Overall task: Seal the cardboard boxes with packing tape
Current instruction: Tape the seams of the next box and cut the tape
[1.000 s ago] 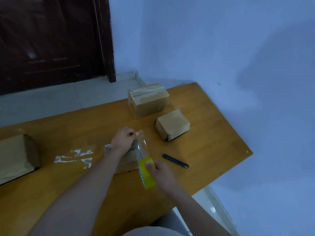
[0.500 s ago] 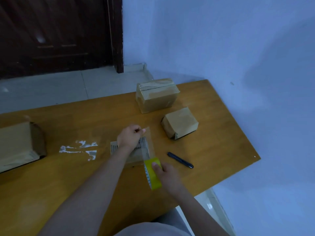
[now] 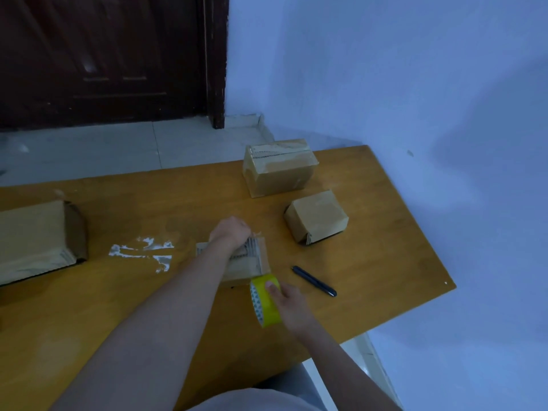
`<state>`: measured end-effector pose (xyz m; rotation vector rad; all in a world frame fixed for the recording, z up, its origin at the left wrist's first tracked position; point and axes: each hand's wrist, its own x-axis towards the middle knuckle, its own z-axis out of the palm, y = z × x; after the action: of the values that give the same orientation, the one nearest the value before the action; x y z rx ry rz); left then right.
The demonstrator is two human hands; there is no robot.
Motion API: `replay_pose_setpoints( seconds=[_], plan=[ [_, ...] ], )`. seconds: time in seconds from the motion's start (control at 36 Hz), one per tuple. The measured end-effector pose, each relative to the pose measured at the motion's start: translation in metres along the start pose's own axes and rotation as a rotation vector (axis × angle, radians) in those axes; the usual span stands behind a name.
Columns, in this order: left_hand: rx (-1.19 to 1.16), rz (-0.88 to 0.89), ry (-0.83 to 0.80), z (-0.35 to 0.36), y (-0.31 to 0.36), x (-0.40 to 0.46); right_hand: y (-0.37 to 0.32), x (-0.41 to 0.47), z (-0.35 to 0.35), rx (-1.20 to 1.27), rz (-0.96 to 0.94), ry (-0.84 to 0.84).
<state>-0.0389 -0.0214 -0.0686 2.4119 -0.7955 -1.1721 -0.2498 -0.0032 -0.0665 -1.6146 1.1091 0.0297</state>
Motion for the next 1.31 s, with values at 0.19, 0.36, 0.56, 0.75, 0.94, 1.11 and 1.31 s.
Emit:
replay_pose_setpoints(
  seconds=[0.19,0.36,0.56,0.75,0.94,1.11,1.31],
  plan=[
    [0.067,-0.146,-0.101,-0.002,0.009,-0.004,-0.001,0.000,0.002,-0.047,0.000,-0.042],
    [0.093,-0.011,0.209,0.011,0.005,-0.009,-0.003,-0.001,0.002,-0.013,0.015,-0.032],
    [0.123,0.537,0.504,0.032,-0.024,-0.039,-0.002,0.003,0.007,0.126,-0.033,-0.021],
    [0.403,0.603,0.574,0.055,-0.053,-0.060,-0.004,0.003,0.004,0.261,-0.086,-0.039],
    [0.484,0.526,0.466,0.054,-0.050,-0.071,0.013,-0.001,0.012,0.230,-0.008,-0.100],
    [0.565,0.454,0.334,0.054,-0.046,-0.080,0.011,0.001,0.019,0.121,0.201,-0.062],
    [0.630,0.381,0.263,0.066,-0.048,-0.088,0.022,-0.001,0.014,0.306,0.245,-0.160]
  ],
)
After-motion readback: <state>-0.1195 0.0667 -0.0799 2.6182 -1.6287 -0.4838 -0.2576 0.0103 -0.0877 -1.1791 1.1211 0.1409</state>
